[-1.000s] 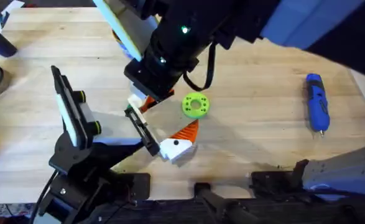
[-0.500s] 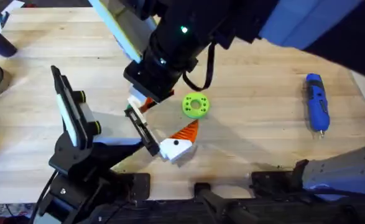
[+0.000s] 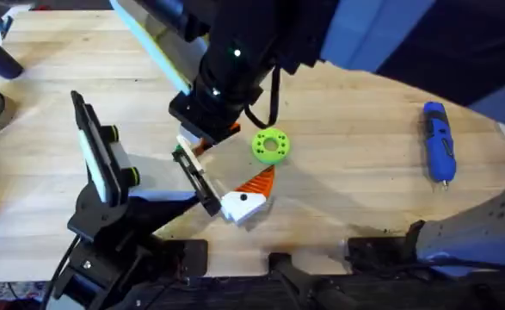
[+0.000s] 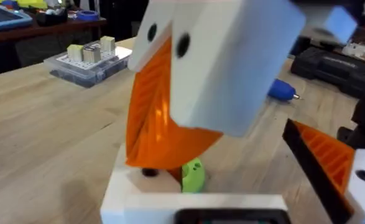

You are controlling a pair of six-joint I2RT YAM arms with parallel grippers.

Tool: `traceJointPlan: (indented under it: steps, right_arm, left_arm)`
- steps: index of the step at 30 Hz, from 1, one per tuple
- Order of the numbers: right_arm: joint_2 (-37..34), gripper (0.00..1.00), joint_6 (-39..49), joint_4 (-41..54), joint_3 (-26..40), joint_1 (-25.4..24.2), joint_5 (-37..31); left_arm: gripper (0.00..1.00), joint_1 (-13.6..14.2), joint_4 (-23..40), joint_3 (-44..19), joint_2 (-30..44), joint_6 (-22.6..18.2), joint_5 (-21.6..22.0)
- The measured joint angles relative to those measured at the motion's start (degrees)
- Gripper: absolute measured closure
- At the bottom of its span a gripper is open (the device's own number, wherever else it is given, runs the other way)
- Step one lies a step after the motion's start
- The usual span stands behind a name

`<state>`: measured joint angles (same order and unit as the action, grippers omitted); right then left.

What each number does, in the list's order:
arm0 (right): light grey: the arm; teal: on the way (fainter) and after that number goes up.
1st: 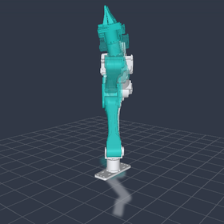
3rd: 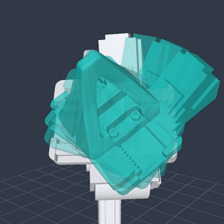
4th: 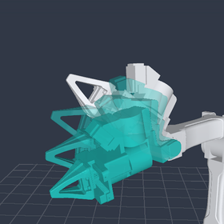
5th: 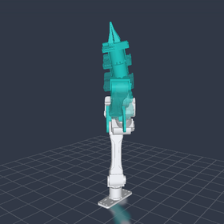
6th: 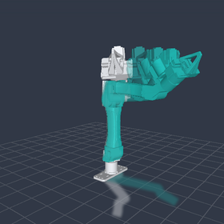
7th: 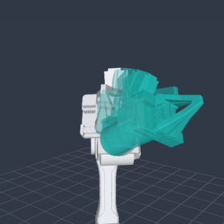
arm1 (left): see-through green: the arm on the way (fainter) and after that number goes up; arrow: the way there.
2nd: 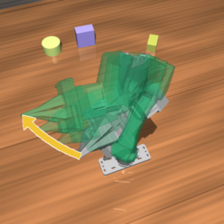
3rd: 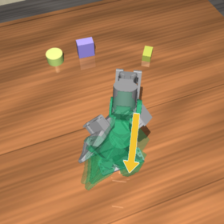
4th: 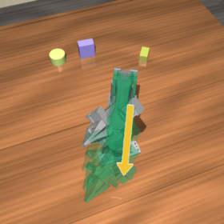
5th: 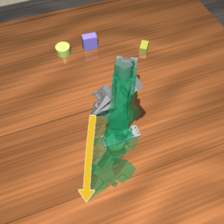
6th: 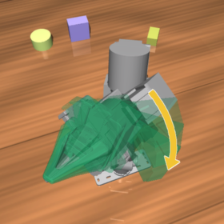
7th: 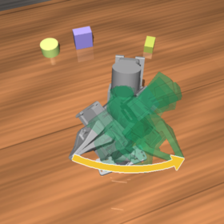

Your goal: Pick up the gripper from the table and insert it into the empty holder that is missing its gripper. Then pick up a screw, insert it into the mounting hole, and use the screwdriver to tighten it. Finally, clean up the table by picking up the vegetable and placing it into the bucket.

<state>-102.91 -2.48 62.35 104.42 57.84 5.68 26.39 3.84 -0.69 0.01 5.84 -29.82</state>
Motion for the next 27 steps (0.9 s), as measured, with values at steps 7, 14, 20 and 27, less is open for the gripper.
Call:
traceJointPlan:
  steps: [7,14,20,27]
  right_arm:
    - [-0.24,0.995,0.18,-0.04,0.11,0.0,0.04]
    - [-0.24,0.415,0.91,0.13,0.17,-0.09,-0.24]
    - [-0.24,0.008,1.23,1.14,2.42,-2.89,-0.75]
    - [1.53,0.005,1.25,1.41,3.63,-8.36,-0.19]
  left_arm:
    - [0.01,0.0,0.0,0.0,0.0,0.38,0.06]
    - [0.01,0.0,0.0,0.0,0.0,0.38,0.1]
    - [0.01,0.0,-0.02,0.0,0.0,0.36,0.46]
    - [0.01,0.0,-0.02,0.0,0.0,0.36,0.46]
